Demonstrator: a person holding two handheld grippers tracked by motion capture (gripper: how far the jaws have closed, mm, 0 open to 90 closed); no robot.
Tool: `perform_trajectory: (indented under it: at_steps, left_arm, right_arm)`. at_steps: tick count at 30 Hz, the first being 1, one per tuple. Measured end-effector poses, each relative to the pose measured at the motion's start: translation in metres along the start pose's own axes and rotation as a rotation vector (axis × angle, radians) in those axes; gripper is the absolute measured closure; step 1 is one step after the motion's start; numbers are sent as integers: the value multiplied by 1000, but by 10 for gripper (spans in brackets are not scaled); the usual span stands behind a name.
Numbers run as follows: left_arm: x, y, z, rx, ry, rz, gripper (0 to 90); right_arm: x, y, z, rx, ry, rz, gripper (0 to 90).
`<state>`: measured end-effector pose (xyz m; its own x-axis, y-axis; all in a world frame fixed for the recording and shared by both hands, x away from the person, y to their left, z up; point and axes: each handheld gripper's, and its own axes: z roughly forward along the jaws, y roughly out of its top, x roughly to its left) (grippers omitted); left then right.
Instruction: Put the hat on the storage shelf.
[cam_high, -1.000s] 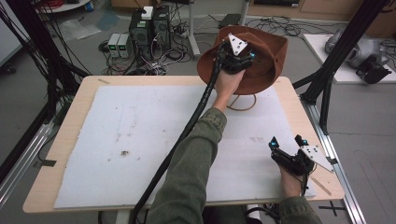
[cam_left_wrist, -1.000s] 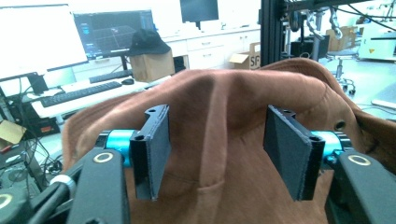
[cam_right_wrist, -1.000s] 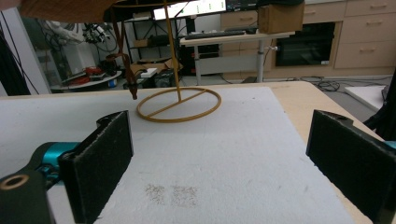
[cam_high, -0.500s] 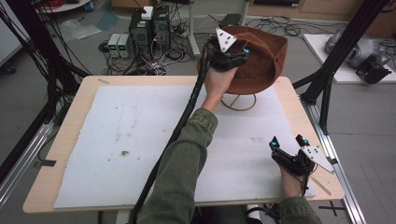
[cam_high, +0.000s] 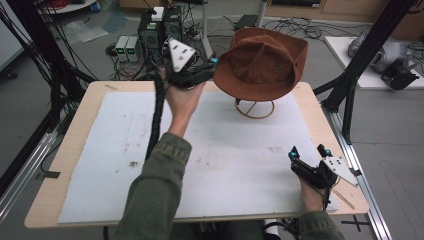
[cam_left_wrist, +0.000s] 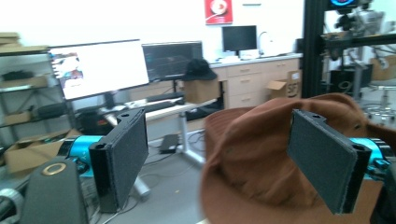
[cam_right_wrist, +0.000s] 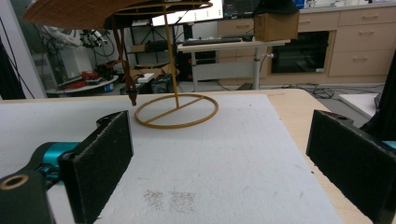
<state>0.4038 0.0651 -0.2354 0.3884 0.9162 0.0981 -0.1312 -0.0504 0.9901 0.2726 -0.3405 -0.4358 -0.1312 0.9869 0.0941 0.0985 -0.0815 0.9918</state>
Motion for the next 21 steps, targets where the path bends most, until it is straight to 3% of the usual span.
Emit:
perform_trajectory:
  at_steps: [1,2,3,4,5,6,7,8,10,12,14,16,18,21]
  left_arm:
    - [14,-4,-22,-3,35,-6,204]
    - [14,-4,-22,-3,35,-6,204]
    - [27,-11,-44,-4,67,-9,204]
    - [27,-11,-44,-4,67,-9,203]
    - [39,-20,-66,0,106,-17,201]
    - [39,-20,-66,0,106,-17,200]
    - [52,-30,-87,2,141,-28,197]
    - [52,-30,-87,2,141,-28,194]
    - [68,-47,-116,19,188,-49,189]
    - [76,-59,-135,23,216,-60,174]
    - [80,-73,-154,19,255,-45,173]
    - [82,-78,-160,18,260,-47,172]
    - [87,-100,-179,39,285,-75,171]
    - [92,-120,-189,64,310,-97,170]
  right_arm:
    - [0,0,0,-3,-3,3,64]
    - [0,0,0,-4,-3,6,65]
    - [0,1,0,-3,-3,8,64]
    - [1,1,0,-3,-5,10,64]
    - [1,1,0,-4,-4,13,64]
    - [1,1,0,-4,-4,13,64]
    - [2,1,0,-5,-1,4,64]
    - [3,1,0,-7,1,2,64]
    - [5,1,1,-4,3,0,64]
    - [6,1,1,-4,2,3,64]
    - [7,1,2,-1,-2,5,64]
    - [7,1,3,0,-2,1,64]
    - [7,0,3,1,-6,2,64]
    - [7,0,3,1,-8,3,64]
